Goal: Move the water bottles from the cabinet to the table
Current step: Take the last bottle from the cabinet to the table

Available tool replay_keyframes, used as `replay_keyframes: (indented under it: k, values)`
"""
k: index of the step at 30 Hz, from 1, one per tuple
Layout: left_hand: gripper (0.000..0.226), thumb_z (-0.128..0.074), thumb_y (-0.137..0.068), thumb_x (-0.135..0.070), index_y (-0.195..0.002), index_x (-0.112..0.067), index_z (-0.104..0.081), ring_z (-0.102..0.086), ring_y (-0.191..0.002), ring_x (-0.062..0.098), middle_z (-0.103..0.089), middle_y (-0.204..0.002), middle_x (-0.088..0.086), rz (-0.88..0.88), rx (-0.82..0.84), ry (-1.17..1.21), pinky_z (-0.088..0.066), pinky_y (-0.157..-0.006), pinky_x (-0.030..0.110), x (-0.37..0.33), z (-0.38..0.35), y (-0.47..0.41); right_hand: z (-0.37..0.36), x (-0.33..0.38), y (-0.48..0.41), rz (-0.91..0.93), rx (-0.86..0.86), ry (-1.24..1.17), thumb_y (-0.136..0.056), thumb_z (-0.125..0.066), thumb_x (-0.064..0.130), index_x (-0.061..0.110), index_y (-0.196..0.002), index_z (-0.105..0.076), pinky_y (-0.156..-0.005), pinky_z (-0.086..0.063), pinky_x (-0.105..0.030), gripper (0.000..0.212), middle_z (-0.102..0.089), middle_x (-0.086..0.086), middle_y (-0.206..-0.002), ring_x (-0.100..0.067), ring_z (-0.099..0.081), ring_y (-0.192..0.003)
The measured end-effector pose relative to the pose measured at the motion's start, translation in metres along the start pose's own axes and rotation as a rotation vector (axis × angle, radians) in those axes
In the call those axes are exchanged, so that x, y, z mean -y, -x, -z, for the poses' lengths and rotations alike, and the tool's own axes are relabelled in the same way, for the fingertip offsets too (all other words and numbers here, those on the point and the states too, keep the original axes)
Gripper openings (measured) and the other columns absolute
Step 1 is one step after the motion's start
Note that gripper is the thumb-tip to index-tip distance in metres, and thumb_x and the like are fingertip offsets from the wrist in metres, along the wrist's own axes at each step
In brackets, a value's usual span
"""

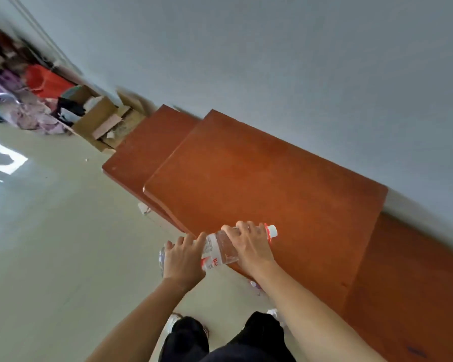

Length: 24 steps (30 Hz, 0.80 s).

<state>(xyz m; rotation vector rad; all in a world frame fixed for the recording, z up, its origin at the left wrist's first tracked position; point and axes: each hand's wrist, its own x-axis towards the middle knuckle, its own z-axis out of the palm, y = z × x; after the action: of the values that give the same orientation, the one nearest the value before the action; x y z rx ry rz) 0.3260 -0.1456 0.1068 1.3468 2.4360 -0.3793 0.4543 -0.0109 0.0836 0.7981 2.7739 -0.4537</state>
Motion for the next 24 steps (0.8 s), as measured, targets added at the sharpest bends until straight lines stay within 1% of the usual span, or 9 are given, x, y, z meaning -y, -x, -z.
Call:
replay_keyframes:
  k: [2, 4, 6, 8, 11, 13, 17, 19, 24]
  values:
    - [0.082, -0.072, -0.077, -0.050, -0.145, -0.032, -0.030, -0.055, -0.118, 0.027, -0.057, -0.129, 0.001, 0.074, -0.116, -0.004, -0.042, -0.104, 0.049, 0.048, 0.026, 0.004, 0.028, 0.041, -0.032, 0.078, -0.101, 0.019, -0.077, -0.084, 0.035, 0.035, -0.143, -0.032, -0.112, -0.032, -0.058, 0.084, -0.050, -0.006, -0.133, -0.033, -0.049, -0.125]
    - [0.080, -0.076, -0.072, -0.050, -0.141, -0.031, -0.039, -0.059, -0.112, 0.029, -0.061, -0.123, 0.002, 0.134, -0.248, 0.011, -0.044, -0.099, 0.050, 0.101, 0.052, 0.012, 0.054, 0.089, -0.063, 0.157, -0.222, 0.061, -0.065, -0.087, 0.057, 0.032, -0.139, -0.037, -0.110, -0.034, -0.063, 0.093, -0.056, -0.008, -0.128, -0.032, -0.054, -0.120]
    - [0.081, -0.081, -0.065, -0.049, -0.136, -0.029, -0.046, -0.063, -0.104, 0.031, -0.065, -0.115, 0.003, 0.200, -0.354, 0.016, -0.048, -0.093, 0.053, 0.164, 0.074, 0.023, 0.077, 0.148, -0.091, 0.216, -0.356, 0.104, -0.055, -0.087, 0.068, 0.031, -0.134, -0.041, -0.106, -0.038, -0.067, 0.098, -0.060, -0.009, -0.121, -0.032, -0.058, -0.114]
    - [0.080, -0.086, -0.060, -0.045, -0.130, -0.027, -0.053, -0.064, -0.098, 0.032, -0.067, -0.108, 0.005, 0.243, -0.407, 0.006, -0.051, -0.088, 0.053, 0.223, 0.088, 0.038, 0.097, 0.207, -0.112, 0.270, -0.484, 0.094, -0.060, -0.086, 0.065, 0.029, -0.132, -0.046, -0.103, -0.041, -0.067, 0.090, -0.060, -0.009, -0.118, -0.030, -0.058, -0.111]
    - [0.079, -0.089, -0.054, -0.041, -0.125, -0.023, -0.059, -0.065, -0.091, 0.035, -0.067, -0.103, 0.008, 0.322, -0.500, 0.001, -0.052, -0.083, 0.054, 0.314, 0.102, 0.073, 0.123, 0.305, -0.140, 0.415, -0.596, 0.117, -0.062, -0.089, 0.054, 0.026, -0.128, -0.047, -0.094, -0.049, -0.060, 0.083, -0.060, -0.012, -0.115, -0.033, -0.059, -0.106]
    - [0.081, -0.091, -0.051, -0.040, -0.124, -0.023, -0.059, -0.065, -0.088, 0.035, -0.067, -0.101, 0.009, 0.419, -0.558, -0.004, -0.053, -0.081, 0.053, 0.375, 0.106, 0.099, 0.137, 0.375, -0.158, 0.512, -0.585, 0.120, -0.055, -0.094, 0.050, 0.028, -0.128, -0.046, -0.092, -0.049, -0.060, 0.090, -0.060, -0.013, -0.115, -0.033, -0.058, -0.107]
    - [0.081, -0.091, -0.048, -0.035, -0.122, -0.022, -0.060, -0.065, -0.085, 0.035, -0.066, -0.099, 0.008, 0.582, -0.646, -0.012, -0.049, -0.080, 0.050, 0.474, 0.107, 0.158, 0.152, 0.501, -0.181, 0.656, -0.576, 0.130, -0.054, -0.094, 0.052, 0.032, -0.134, -0.049, -0.095, -0.047, -0.061, 0.094, -0.057, -0.011, -0.116, -0.032, -0.057, -0.109]
    - [0.082, -0.091, -0.046, -0.033, -0.122, -0.021, -0.062, -0.065, -0.086, 0.035, -0.067, -0.100, 0.008, 0.679, -0.657, -0.032, -0.049, -0.080, 0.050, 0.521, 0.105, 0.190, 0.153, 0.563, -0.189, 0.762, -0.623, 0.105, -0.051, -0.096, 0.048, 0.030, -0.133, -0.048, -0.092, -0.049, -0.061, 0.096, -0.057, -0.012, -0.114, -0.032, -0.058, -0.106]
    - [0.085, -0.090, -0.049, -0.030, -0.127, -0.019, -0.057, -0.064, -0.093, 0.038, -0.065, -0.106, 0.011, 0.848, -0.669, -0.021, -0.048, -0.085, 0.054, 0.616, 0.095, 0.229, 0.151, 0.683, -0.221, 0.956, -0.662, 0.044, -0.051, -0.096, 0.043, 0.030, -0.131, -0.050, -0.090, -0.047, -0.058, 0.093, -0.058, -0.011, -0.109, -0.033, -0.059, -0.098]
